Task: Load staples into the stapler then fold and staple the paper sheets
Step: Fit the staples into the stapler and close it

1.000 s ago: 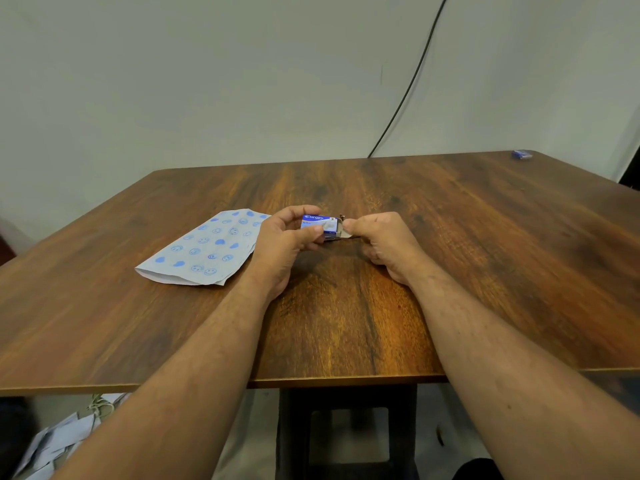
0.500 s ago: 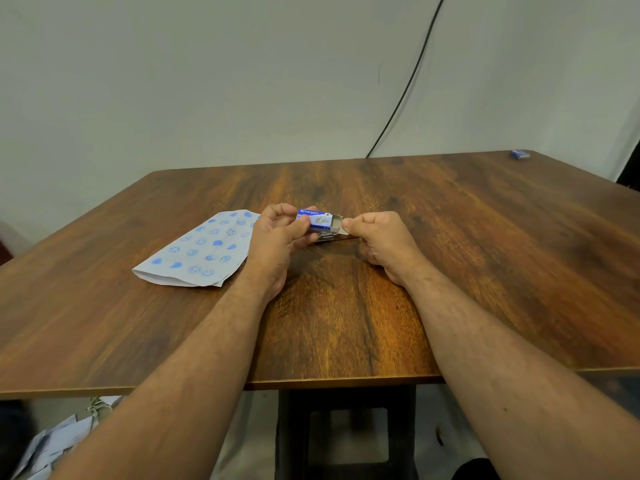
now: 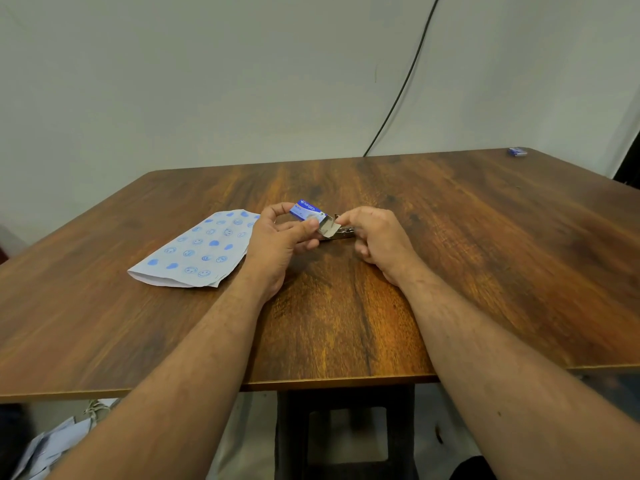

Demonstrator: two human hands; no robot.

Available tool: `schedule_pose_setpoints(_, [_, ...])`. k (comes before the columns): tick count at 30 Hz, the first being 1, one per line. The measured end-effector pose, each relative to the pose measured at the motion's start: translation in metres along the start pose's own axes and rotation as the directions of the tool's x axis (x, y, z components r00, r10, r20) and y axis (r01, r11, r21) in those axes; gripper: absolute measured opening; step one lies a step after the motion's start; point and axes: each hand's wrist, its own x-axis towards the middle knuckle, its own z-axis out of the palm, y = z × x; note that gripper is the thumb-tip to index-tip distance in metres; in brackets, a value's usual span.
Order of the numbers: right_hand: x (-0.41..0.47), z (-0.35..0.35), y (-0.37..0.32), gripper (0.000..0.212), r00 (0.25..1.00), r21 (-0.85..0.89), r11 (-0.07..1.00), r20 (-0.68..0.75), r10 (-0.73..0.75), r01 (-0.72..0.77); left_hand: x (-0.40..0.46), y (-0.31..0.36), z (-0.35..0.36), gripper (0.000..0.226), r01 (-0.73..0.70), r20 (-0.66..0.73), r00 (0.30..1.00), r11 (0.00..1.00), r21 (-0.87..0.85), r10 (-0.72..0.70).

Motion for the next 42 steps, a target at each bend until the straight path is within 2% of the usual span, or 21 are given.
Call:
schedule_pose_setpoints(2, [0.003,-0.001,0.002,0.028,0.997,0.013,1.000,-0.081,0.001,0.000,0.001,-0.001,0.000,0.038,0.011,-0.020,1.000,1.000,0.008,-0.011])
schedule_pose_setpoints(4, [0.003,-0.001,0.004,0.034,0.990,-0.096,0.995,-0.138,-0.038,0.025,0.003,-0.002,-0.002,0.036,0.018,-0.025,1.000,0.999,0.038,-0.017])
schedule_pose_setpoints(6, [0.001,0.001,0.005,0.039,0.984,-0.190,0.979,-0.149,-0.103,0.074,0.004,-0.003,-0.002,0.034,0.033,-0.033,0.999,0.997,0.064,-0.031])
schedule_pose_setpoints(8, [0.001,0.002,0.007,0.042,0.975,-0.180,0.976,-0.164,-0.150,0.120,0.004,-0.003,-0.002,0.034,0.042,-0.039,0.998,0.997,0.064,-0.040])
schedule_pose_setpoints(11, [0.002,0.003,0.007,0.036,0.965,-0.128,0.973,-0.158,-0.211,0.192,0.005,-0.003,-0.003,0.035,0.071,-0.052,0.996,0.996,0.047,-0.069])
schedule_pose_setpoints(14, [0.001,0.004,0.007,0.022,0.955,-0.159,0.958,-0.139,-0.261,0.238,0.005,-0.002,-0.003,0.037,0.088,-0.059,0.995,0.995,0.046,-0.085])
schedule_pose_setpoints(19, [-0.006,0.006,0.006,0.011,0.916,-0.319,0.883,-0.094,-0.390,0.343,0.003,0.000,-0.003,0.035,0.084,-0.070,0.994,0.996,0.025,-0.082])
schedule_pose_setpoints(24, [-0.006,0.006,0.004,0.007,0.855,-0.399,0.820,-0.144,-0.499,0.411,0.002,0.003,0.000,0.025,0.099,-0.120,0.988,0.995,0.025,-0.095])
schedule_pose_setpoints(27, [-0.010,0.007,0.001,0.007,0.813,-0.463,0.745,-0.085,-0.576,0.480,0.003,0.003,0.000,0.018,0.101,-0.125,0.988,0.994,0.043,-0.095])
schedule_pose_setpoints(30, [-0.010,0.010,0.000,0.007,0.820,-0.454,0.739,-0.031,-0.571,0.498,0.005,0.002,0.000,0.016,0.107,-0.152,0.984,0.992,0.065,-0.096])
schedule_pose_setpoints(34, [-0.008,0.012,0.004,0.007,0.871,-0.424,0.786,0.015,-0.491,0.450,0.008,0.001,0.000,0.015,0.087,-0.186,0.980,0.992,0.090,-0.069])
schedule_pose_setpoints(37, [-0.008,0.011,0.004,0.006,0.880,-0.405,0.806,-0.008,-0.475,0.431,0.007,-0.001,0.001,0.021,0.049,-0.174,0.984,0.992,0.120,-0.028])
schedule_pose_setpoints(40, [-0.009,0.010,0.001,0.007,0.881,-0.415,0.812,-0.050,-0.471,0.411,0.005,-0.003,0.002,0.037,0.031,-0.110,0.994,0.990,0.139,-0.016])
schedule_pose_setpoints(42, [-0.009,0.011,0.001,0.007,0.884,-0.431,0.811,-0.061,-0.464,0.396,0.005,-0.002,0.000,0.038,0.039,-0.107,0.994,0.990,0.135,-0.024])
